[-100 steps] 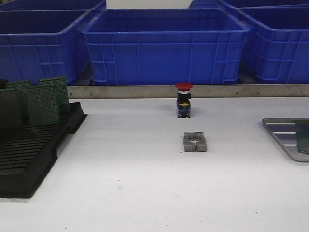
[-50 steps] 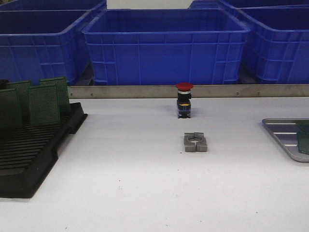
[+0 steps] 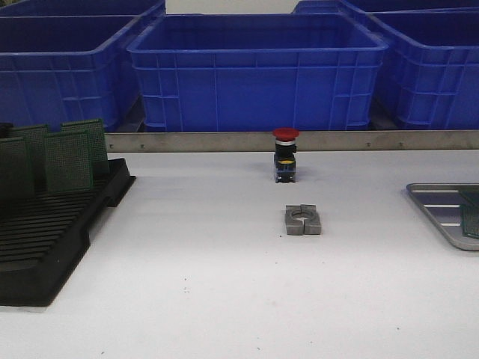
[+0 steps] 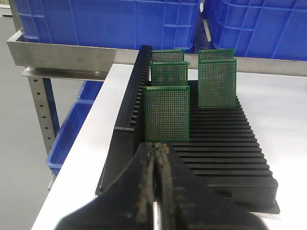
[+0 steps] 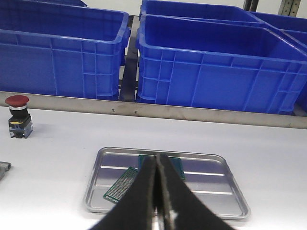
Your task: Place circuit board on tray
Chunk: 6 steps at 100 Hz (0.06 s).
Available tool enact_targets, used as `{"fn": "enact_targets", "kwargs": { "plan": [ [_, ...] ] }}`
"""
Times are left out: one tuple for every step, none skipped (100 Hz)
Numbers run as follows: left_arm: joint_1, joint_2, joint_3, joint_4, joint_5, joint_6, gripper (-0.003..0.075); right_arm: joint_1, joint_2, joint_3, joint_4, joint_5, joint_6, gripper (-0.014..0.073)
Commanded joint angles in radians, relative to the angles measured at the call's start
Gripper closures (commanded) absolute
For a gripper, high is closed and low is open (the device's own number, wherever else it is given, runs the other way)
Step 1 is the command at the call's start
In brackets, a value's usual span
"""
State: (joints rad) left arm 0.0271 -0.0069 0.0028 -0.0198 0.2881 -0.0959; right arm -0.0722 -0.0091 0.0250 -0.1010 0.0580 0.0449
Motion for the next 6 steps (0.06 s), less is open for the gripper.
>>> {"fn": "enact_targets", "kwargs": {
  "plan": [
    [0.0, -0.027, 0.021, -0.009, -0.072, -0.001, 0.074, -0.001, -0.024, 0.002, -0.013, -0.068, -0.007, 0.0654],
    [0.0, -0.027, 0.021, -0.009, -0.072, -0.001, 0.0741, -0.001, -0.024, 0.002, -0.013, -0.069, -0.007, 0.0654],
    [0.0, -0.027, 0.021, -0.009, -0.072, -0.001, 0.0741, -0.001, -0.024, 0.002, -0.013, -0.069, -0.007, 0.0654],
    [0.0, -0.027, 0.021, -0.009, -0.072, -0.001, 0.0741, -0.001, -0.024, 0.002, -0.013, -0.069, -0.007, 0.0654],
    [0.0, -0.027, 0.021, -0.009, -0.072, -0.001, 0.0741, -0.001, -0.024, 0.002, -0.013, -0.069, -0.007, 0.0654],
    [0.0, -0.027, 0.021, -0.009, -0.072, -0.001, 0.0741, -0.001, -0.024, 0.002, -0.013, -0.069, -0.007, 0.0654]
  ]
}}
